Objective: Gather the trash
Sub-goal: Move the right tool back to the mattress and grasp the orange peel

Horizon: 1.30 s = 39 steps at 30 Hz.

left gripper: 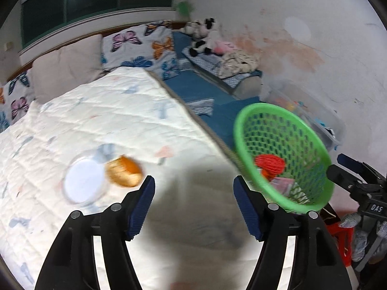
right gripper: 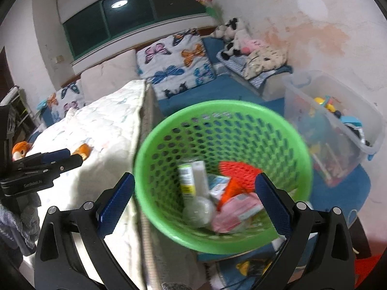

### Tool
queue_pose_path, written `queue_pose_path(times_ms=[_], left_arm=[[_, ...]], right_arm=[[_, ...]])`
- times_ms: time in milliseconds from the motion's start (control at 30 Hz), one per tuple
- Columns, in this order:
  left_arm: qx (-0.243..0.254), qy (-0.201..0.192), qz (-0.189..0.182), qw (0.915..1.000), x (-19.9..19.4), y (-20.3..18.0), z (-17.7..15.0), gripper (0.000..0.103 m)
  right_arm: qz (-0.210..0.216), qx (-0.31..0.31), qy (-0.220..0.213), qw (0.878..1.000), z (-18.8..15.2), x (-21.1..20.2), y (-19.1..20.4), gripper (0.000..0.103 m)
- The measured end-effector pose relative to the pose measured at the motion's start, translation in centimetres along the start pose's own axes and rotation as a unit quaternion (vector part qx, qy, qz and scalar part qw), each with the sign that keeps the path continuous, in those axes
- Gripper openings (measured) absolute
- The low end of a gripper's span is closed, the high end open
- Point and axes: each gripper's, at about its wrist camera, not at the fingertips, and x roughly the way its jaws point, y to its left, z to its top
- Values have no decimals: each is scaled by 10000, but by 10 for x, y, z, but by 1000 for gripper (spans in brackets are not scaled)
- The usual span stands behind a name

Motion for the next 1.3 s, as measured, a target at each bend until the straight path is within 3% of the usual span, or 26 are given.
queue_pose_path(times_ms=[467,967,1300], left_arm=[[-476,13,557,9973,-20,85,-22,67],[-745,26,723,9946,-26,125,-32,67],[-826,60,746,9938,-25,144,-34,67]], right_arm=[[459,-572,279,9969,6,31,72,98],[975,-1179,697,9858,6,78,141,96],[1208,-1506,1010,9760,4,111,175,84]])
